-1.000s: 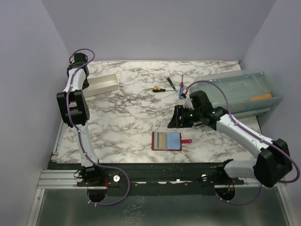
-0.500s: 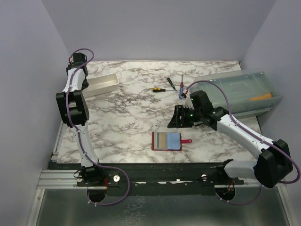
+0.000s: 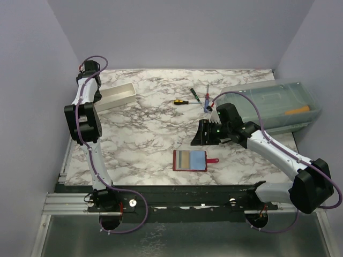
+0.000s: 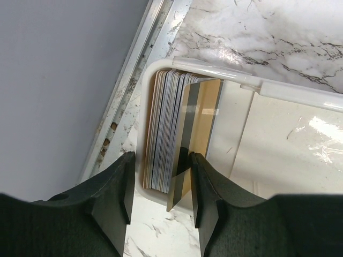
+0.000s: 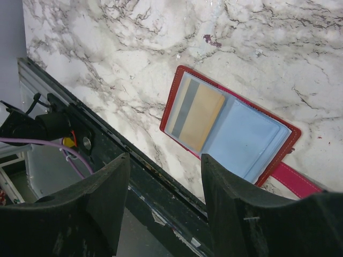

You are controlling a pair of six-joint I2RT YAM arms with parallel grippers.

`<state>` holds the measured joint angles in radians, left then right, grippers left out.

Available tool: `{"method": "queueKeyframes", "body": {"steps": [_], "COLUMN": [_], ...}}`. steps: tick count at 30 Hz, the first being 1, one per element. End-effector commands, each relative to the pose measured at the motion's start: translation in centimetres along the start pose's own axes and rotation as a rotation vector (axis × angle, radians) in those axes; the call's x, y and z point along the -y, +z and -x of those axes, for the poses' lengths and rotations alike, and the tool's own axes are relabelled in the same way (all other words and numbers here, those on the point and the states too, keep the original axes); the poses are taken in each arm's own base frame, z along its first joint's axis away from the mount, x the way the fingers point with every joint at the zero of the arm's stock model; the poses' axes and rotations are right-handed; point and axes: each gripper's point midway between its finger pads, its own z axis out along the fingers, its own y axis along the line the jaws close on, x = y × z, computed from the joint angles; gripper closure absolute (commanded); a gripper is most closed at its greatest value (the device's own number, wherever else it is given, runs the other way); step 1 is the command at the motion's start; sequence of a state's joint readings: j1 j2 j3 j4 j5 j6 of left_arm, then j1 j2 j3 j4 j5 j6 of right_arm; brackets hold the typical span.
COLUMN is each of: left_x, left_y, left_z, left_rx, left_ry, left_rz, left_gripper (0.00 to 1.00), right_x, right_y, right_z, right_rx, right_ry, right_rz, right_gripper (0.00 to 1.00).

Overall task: Put the credit cards into the card holder
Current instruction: Pick up the credit card from the storage box.

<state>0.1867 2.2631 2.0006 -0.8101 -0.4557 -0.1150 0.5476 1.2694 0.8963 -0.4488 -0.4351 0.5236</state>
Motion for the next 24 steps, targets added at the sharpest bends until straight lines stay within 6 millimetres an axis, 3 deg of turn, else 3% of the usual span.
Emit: {"method": "queueKeyframes", "body": {"steps": [1,12,24], "left_x": [0.26,0.67,1.08], "left_y": [-1.78,-2.12,-2.44], "left_z": [0.52,0.32,0.15], "left_rx": [0.024,0.025,0.026], "left_ry": [-0.004,-0.001,0.017], "left_rz": [-0.013,-0.011,-0.013], "left_gripper": [0.89,0.91,0.85], "right_x": [-0.22,-0.13,-0.08], "right_y": [-0.17,-0.02,-0.13], "right_z": [-0.13,-0.16,-0.32], "right_rx": [0.003,0.001,0.002], "right_ry": [0.008,0.013,0.014], "right_rz": [0.019,0.019,0.016], "right_gripper": [0.42,0.42,0.42]}}
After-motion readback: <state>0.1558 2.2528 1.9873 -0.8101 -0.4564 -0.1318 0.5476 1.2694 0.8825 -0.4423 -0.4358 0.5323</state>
